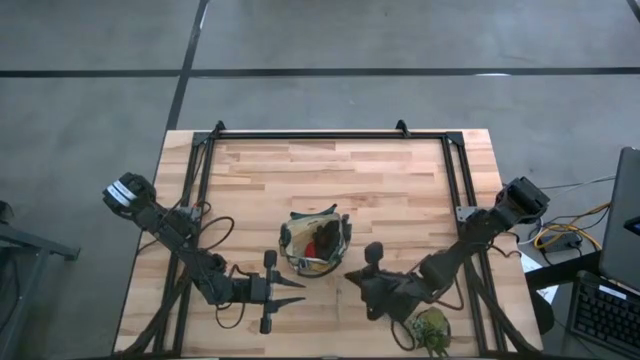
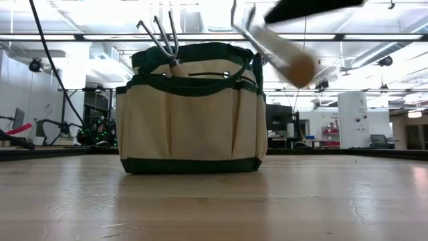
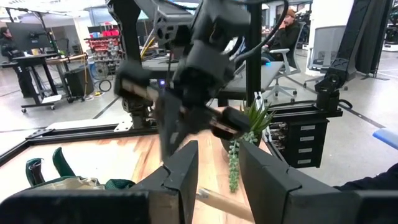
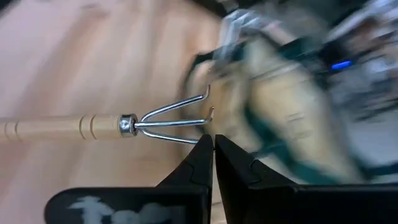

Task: Pick & Place Garden tools in Gardening bag
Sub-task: Put the brown hand rake into the gardening bag

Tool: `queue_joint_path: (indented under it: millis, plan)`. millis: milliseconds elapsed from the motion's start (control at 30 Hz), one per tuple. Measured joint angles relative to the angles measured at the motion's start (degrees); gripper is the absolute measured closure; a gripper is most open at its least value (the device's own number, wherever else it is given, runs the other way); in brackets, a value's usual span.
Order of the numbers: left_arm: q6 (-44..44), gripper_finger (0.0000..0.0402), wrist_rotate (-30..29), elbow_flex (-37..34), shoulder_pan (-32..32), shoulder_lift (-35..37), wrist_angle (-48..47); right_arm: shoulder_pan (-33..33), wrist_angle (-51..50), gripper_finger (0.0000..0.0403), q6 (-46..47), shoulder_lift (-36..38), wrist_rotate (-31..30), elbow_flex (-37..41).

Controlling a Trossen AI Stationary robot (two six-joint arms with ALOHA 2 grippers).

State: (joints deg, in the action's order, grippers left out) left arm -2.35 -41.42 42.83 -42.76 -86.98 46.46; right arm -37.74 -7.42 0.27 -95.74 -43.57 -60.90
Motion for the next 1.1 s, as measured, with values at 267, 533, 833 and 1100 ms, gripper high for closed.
queue_joint_path:
  millis: [267, 533, 833, 1100]
  plan:
    - [0.0, 0.0282, 0.0, 0.0, 0.0, 0.0, 0.0, -0.6, 0.1, 0.0395, -10.0, 0.0, -14.3, -4.0]
    - [0.0, 0.0282, 0.0, 0.0, 0.0, 0.0, 0.0, -0.4, 3.7, 0.0395, -19.1, 0.0, -20.9, -5.4]
    - [1.4, 0.0282, 0.0, 0.0, 0.1, 0.0, -0.4, 1.5, 9.4, 0.0395, -28.5, 0.0, -22.9, -5.2]
    - [5.0, 0.0282, 0.0, 0.0, -0.2, 0.0, -4.0, 3.2, 9.9, 0.0395, -34.6, -0.1, -23.0, -5.1]
